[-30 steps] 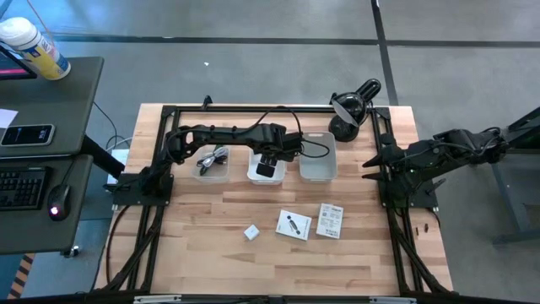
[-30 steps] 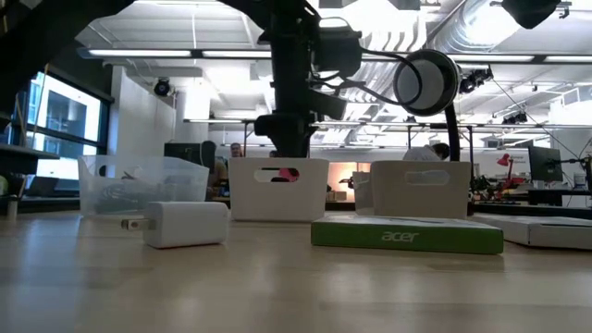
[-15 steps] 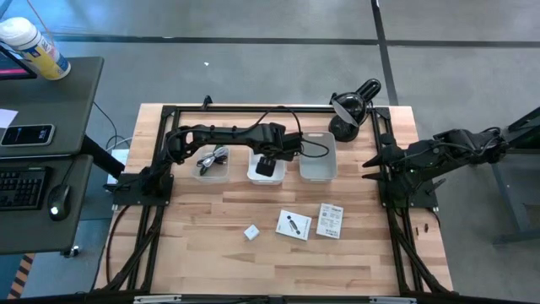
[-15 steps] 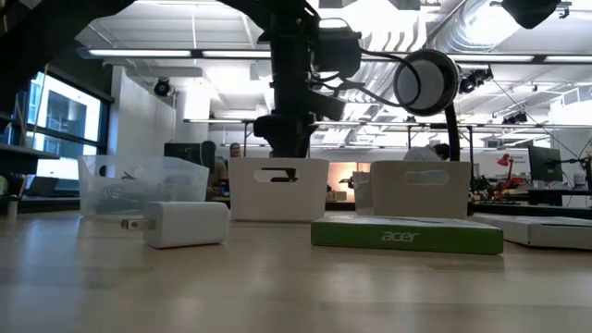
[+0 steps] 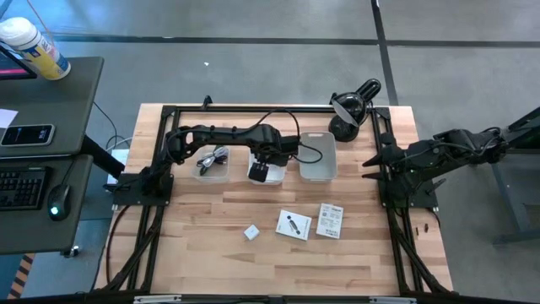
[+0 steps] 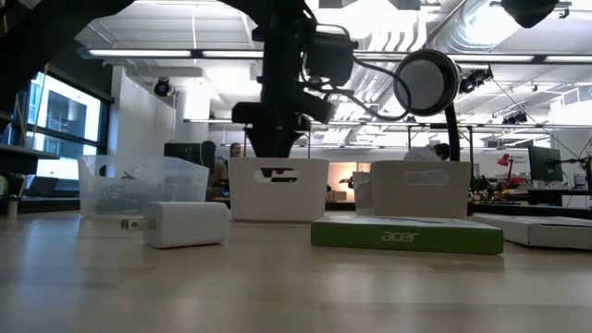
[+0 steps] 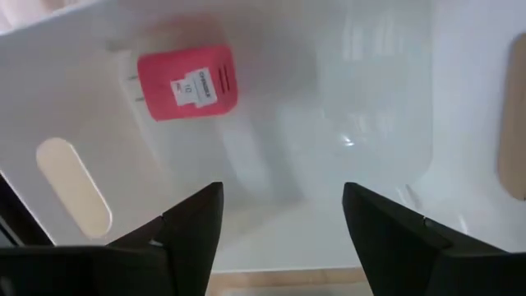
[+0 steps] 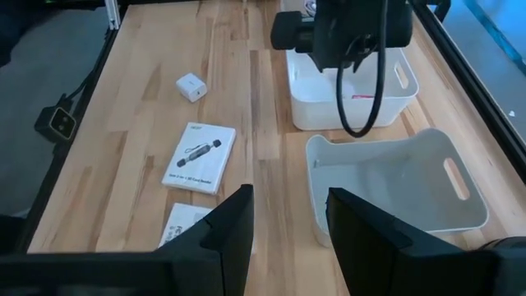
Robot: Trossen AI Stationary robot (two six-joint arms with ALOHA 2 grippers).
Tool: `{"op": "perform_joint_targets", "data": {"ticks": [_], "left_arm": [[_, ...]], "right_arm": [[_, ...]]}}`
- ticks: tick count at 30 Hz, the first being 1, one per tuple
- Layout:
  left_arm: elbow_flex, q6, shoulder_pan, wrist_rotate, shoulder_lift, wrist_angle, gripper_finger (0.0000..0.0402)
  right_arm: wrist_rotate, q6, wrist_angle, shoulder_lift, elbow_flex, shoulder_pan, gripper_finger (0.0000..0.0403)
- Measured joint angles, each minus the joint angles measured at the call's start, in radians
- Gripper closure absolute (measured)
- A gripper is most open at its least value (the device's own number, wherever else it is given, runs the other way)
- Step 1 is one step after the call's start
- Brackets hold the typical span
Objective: Pick and place items into bin
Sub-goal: Put the white adapter into the white bin
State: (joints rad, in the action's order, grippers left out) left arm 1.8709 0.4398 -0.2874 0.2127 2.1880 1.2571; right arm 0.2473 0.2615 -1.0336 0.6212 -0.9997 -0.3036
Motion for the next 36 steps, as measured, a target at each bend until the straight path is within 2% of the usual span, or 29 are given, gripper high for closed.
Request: {"op": "perform_joint_targets", "data": {"ticks": [7,12,19,24,36], "left_arm": [[0.056,0.002,0.002,0.0,-0.008,0.0,0.0186],[0.167,0.027,0.002,0.004,-0.008,0.011,0.0198],[0.337,0.027,0.024,-0.016,-0.009,0.112,0.0203],[0.41,0.024,0.091,-0.022,-0.01,0.181,0.0204],[0.413,-0.093,0.319,0.009,-0.01,0.24,0.022]], "right_arm": [[0.01,0.001,0.0,0.0,0.0,0.0,0.0258],[0.009,0.009,0.0,0.0,0.0,0.0,0.0258],[0.007,0.018,-0.001,0.0,0.0,0.0,0.0258],[0.006,0.018,-0.016,0.0,0.0,0.0,0.0258],[0.008,0.004,-0.023,0.0,0.0,0.0,0.0258]]}}
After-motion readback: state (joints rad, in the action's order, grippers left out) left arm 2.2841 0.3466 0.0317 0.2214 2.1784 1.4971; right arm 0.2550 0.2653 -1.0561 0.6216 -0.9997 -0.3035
